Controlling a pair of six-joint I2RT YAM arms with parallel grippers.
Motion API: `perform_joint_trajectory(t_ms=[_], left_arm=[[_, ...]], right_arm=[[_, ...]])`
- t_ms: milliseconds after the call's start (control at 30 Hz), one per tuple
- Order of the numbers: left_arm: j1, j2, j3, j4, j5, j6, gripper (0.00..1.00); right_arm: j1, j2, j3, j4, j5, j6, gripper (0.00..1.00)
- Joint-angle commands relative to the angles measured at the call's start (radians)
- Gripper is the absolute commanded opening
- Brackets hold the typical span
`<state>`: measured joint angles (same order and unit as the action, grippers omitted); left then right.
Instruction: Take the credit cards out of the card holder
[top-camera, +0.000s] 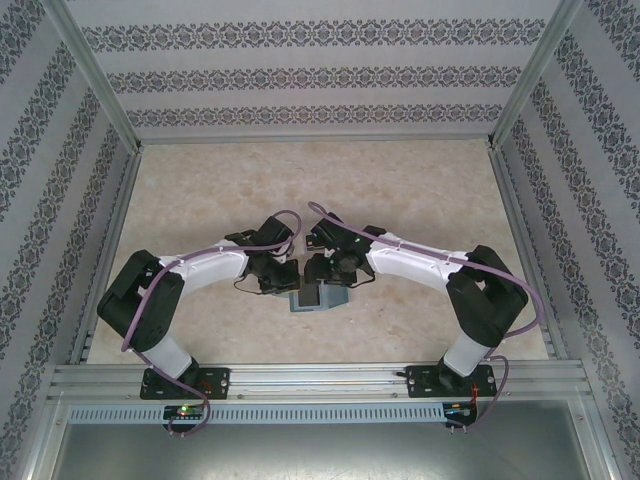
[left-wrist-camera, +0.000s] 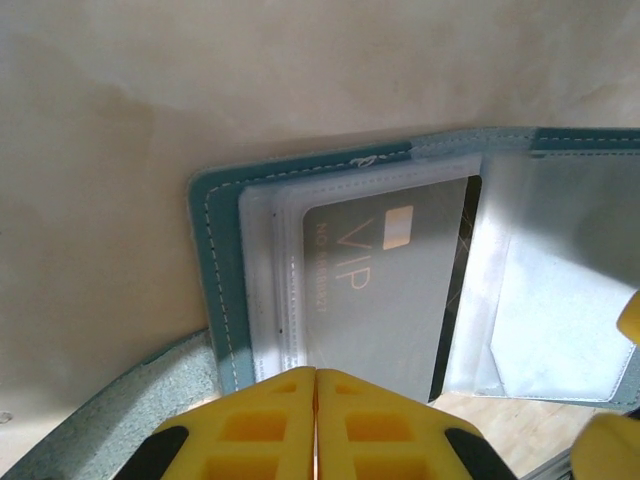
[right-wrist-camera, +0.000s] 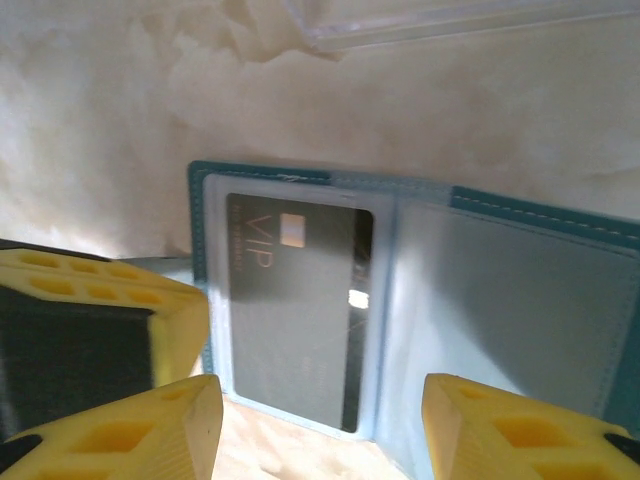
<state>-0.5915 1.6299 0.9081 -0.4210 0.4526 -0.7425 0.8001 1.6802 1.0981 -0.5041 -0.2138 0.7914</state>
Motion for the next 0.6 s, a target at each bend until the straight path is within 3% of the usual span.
perform_joint_trajectory(t_ms=[0,567], left_arm=[[-0.016,0.023,0.025,0.028,0.012,-0.014,0.08],[-0.020,0.076,0.027,-0.006,-0.013,0.017,0.08]], right_arm=[[-0.011,0.014,-0.013,0.056,-0.059,0.027,0.55],[-0.024,0.088,-0.044,0.181,-0.164,0.063,0.53]])
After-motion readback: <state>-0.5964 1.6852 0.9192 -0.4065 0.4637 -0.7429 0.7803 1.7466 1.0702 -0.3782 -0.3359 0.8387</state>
